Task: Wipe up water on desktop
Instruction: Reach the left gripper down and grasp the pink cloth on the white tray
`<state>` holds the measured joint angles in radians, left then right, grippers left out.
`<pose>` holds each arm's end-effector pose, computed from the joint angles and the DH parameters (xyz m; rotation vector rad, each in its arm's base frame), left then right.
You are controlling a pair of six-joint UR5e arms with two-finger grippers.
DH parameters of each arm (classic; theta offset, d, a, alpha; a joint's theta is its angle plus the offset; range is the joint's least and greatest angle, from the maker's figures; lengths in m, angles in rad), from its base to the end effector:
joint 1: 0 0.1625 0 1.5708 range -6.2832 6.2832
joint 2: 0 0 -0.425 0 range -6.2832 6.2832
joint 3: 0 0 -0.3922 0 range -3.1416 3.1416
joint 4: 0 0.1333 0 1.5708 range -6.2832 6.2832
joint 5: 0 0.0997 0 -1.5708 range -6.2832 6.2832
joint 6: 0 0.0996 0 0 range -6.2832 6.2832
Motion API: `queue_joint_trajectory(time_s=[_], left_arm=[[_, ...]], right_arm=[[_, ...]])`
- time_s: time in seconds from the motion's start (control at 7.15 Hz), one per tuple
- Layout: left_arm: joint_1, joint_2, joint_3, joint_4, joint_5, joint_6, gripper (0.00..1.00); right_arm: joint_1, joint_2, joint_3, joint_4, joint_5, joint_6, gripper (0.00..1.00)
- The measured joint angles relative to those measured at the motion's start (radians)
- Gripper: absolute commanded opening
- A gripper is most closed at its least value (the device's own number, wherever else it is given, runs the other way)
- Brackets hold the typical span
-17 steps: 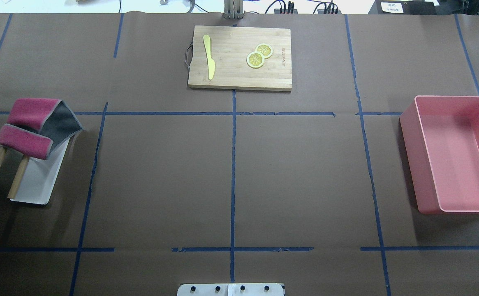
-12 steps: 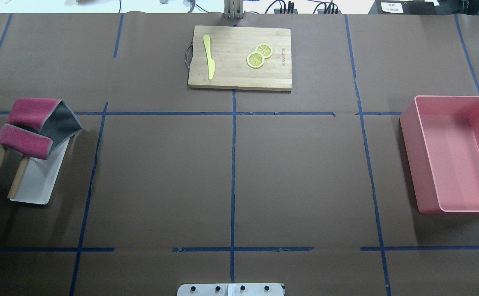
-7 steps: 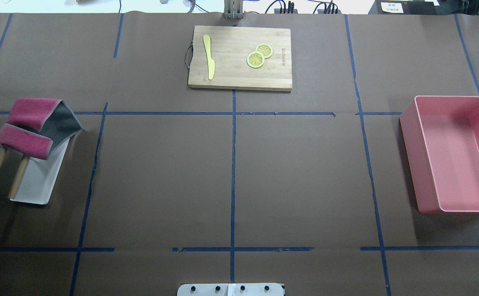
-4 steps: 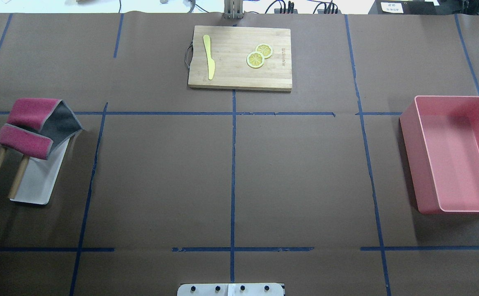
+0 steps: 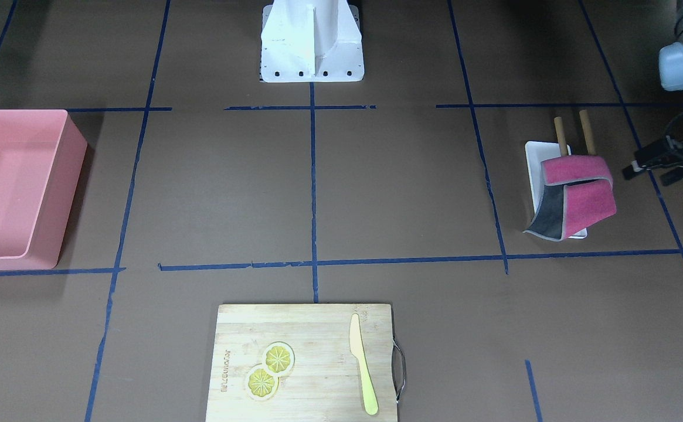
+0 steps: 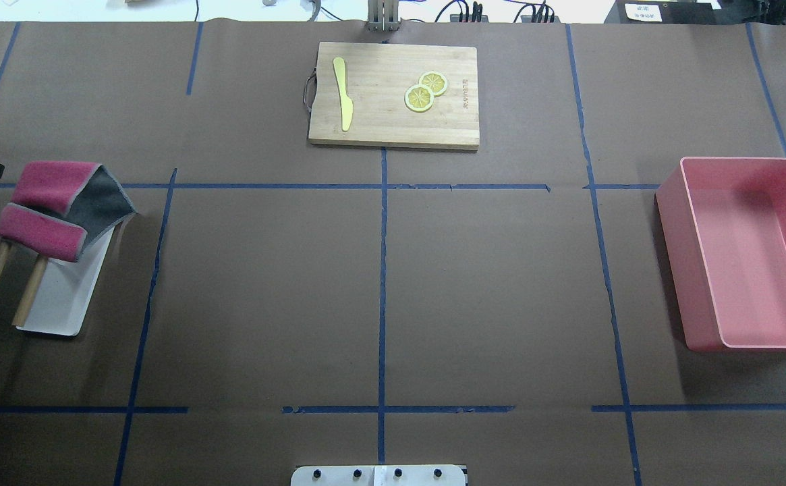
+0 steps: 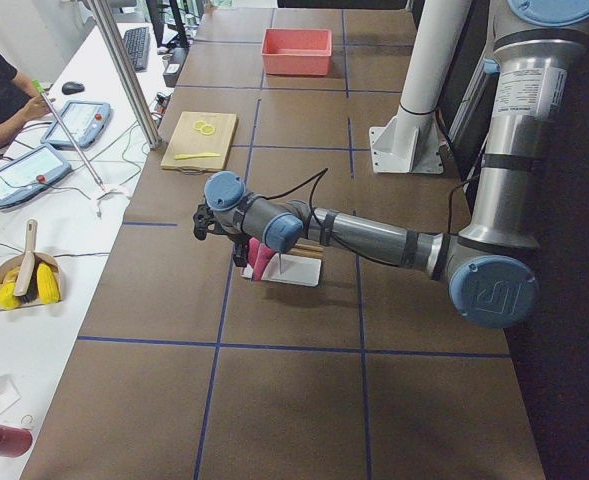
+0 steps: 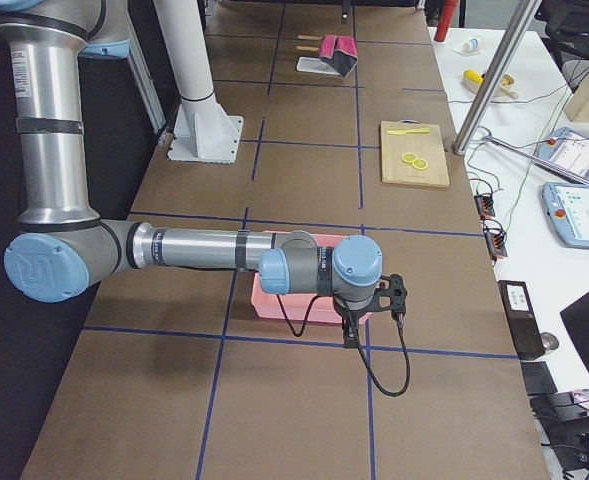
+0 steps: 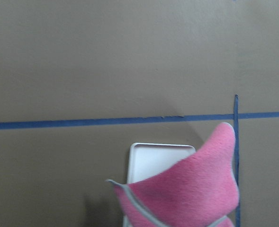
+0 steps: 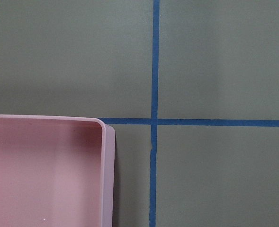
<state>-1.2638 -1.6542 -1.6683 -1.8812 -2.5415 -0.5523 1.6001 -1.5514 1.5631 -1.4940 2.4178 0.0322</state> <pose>0.1132 -0.5260 0.5180 0.0148 1.0495 0.0160 0.0735 -0.5036 0.6397 0.0819 -0.8465 0.0203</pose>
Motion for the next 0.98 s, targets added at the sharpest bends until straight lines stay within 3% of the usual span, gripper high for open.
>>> queue_joint_trajectory(time_s=[0.56,0.84,0.98], left_arm=[[0.044,0.016,-0.002,-0.035,0.004,-0.045,0.91],[0.052,0.021,0.000,-0.034,0.004,-0.045,0.82],[0.056,0.022,0.001,-0.033,0.004,-0.045,0.67]], right_arm=[[0.000,0.005,0.000,0.000,-0.001,0.000,1.00],[0.000,0.005,0.001,0.000,0.003,0.000,1.00],[0.000,0.005,0.001,0.000,0.004,0.000,1.00]])
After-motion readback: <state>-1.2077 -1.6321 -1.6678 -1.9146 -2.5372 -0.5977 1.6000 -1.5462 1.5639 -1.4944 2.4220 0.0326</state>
